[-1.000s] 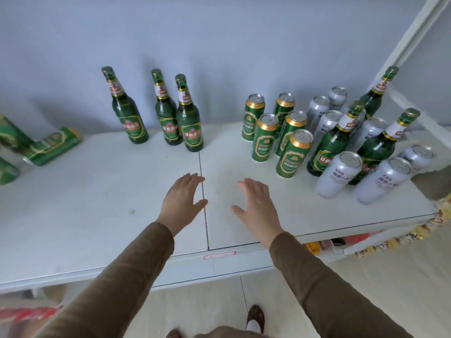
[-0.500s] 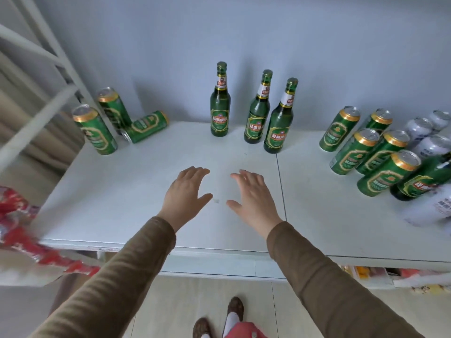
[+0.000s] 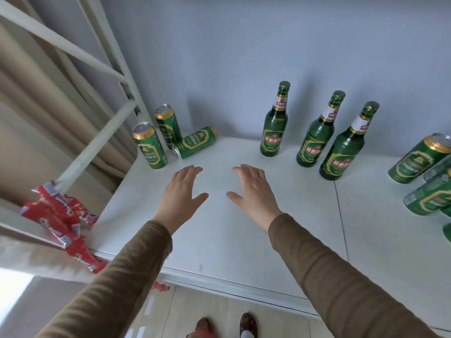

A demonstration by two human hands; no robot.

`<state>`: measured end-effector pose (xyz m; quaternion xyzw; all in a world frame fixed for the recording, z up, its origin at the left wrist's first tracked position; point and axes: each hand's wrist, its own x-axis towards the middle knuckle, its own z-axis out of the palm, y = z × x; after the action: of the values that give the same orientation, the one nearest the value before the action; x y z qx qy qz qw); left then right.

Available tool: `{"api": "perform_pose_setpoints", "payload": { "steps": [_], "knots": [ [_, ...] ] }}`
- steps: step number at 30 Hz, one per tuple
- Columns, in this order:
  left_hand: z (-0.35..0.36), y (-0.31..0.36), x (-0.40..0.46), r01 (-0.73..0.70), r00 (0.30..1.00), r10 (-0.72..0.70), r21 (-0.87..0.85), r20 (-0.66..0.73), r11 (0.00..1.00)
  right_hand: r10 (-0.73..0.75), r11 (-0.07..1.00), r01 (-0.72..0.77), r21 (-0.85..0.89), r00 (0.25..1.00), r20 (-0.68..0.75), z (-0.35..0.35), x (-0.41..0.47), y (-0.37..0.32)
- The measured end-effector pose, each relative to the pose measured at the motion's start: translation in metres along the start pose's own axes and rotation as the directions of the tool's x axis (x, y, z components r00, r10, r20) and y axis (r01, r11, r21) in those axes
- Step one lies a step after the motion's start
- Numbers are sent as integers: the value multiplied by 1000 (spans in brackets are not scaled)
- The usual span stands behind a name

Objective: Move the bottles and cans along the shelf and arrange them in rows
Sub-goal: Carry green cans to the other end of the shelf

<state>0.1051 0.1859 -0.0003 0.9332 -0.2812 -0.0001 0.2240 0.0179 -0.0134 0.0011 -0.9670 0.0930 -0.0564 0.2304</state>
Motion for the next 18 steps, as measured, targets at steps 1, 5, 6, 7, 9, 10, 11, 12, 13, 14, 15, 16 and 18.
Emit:
{"api": "perform_pose_setpoints", "payload": {
  "steps": [1, 5, 6, 7, 9, 10, 11, 12, 13, 14, 15, 16, 18],
  "knots": [
    [-5, -11, 4, 14, 1000, -14, -14, -15, 1000, -1, 1000, 1, 8, 1000, 2, 3, 11, -6],
    [-18, -53, 21, 27, 995, -31, -41, -96, 999, 38, 998, -38, 47, 999, -7, 16, 62, -28],
    [-21, -65, 27, 22, 993, -27, -46, -114, 999, 60, 997, -59, 58, 998, -14, 20, 75, -33],
    [-24, -75, 33, 17, 991, -23, -47, -135, 999, 84, 994, -83, 70, 996, -19, 24, 88, -38],
    [-31, -95, 45, 9, 979, -16, -37, -202, 999, 130, 987, -127, 98, 991, -27, 32, 114, -45],
    [-33, -103, 51, 12, 971, -22, -44, -238, 999, 157, 982, -153, 114, 987, -29, 36, 126, -46],
    [-35, -112, 56, 24, 963, -40, -62, -265, 998, 188, 974, -182, 135, 982, -30, 40, 138, -48],
    [-36, -119, 61, 37, 956, -61, -87, -286, 996, 226, 962, -218, 164, 974, -29, 43, 149, -49],
    [-36, -126, 66, 49, 951, -81, -116, -298, 992, 267, 947, -257, 195, 963, -29, 45, 160, -49],
    [-35, -132, 71, 57, 946, -100, -146, -309, 988, 309, 929, -296, 222, 951, -27, 46, 171, -49],
    [-33, -137, 77, 64, 941, -119, -178, -317, 982, 347, 912, -331, 244, 938, -24, 47, 181, -48],
    [-31, -141, 83, 70, 937, -136, -208, -322, 976, 380, 894, -364, 261, 925, -13, 50, 192, -46],
    [-28, -149, 94, 92, 934, -176, -267, -311, 959, 431, 861, -416, 293, 902, 16, 56, 211, -40]
  ]
}}
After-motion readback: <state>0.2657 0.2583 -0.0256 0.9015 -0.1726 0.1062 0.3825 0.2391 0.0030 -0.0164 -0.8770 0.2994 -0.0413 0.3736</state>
